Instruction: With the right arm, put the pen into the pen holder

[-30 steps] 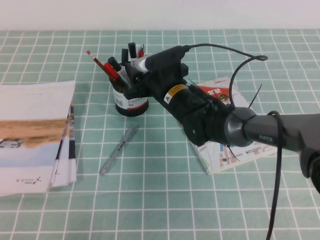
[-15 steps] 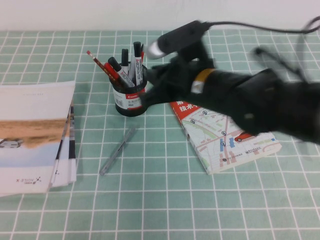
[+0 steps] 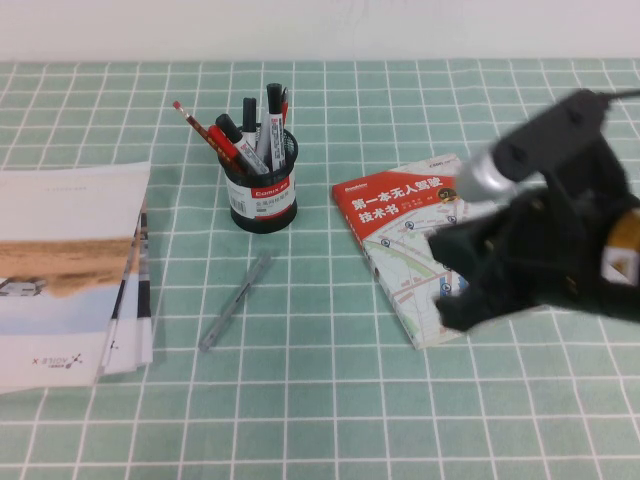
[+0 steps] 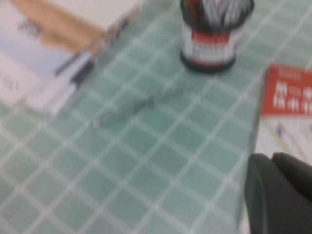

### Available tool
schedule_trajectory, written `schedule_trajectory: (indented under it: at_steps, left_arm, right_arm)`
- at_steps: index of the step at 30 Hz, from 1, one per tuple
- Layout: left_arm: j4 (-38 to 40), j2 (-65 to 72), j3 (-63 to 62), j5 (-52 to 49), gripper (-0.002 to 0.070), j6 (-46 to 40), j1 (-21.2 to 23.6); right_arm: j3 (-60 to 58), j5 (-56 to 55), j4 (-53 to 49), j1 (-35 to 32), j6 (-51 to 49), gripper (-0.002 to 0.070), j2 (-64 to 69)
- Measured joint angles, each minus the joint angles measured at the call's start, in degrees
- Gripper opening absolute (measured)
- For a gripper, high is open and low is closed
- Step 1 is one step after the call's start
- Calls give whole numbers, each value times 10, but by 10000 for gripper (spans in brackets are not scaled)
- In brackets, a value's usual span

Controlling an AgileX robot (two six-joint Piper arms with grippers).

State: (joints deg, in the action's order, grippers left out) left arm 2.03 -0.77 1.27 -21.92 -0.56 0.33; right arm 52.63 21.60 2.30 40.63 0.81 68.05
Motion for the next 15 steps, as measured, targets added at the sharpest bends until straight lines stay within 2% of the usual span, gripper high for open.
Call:
schedule_trajectory:
  at_steps: [6,15]
  left_arm:
    - [0,0,0,0,-4,0,0]
    - [0,0,0,0,-4,0,0]
  right_arm:
    - [-15,83,0,0,0,-19,-41]
    - [-20,91,-34,-3,0,-19,-38]
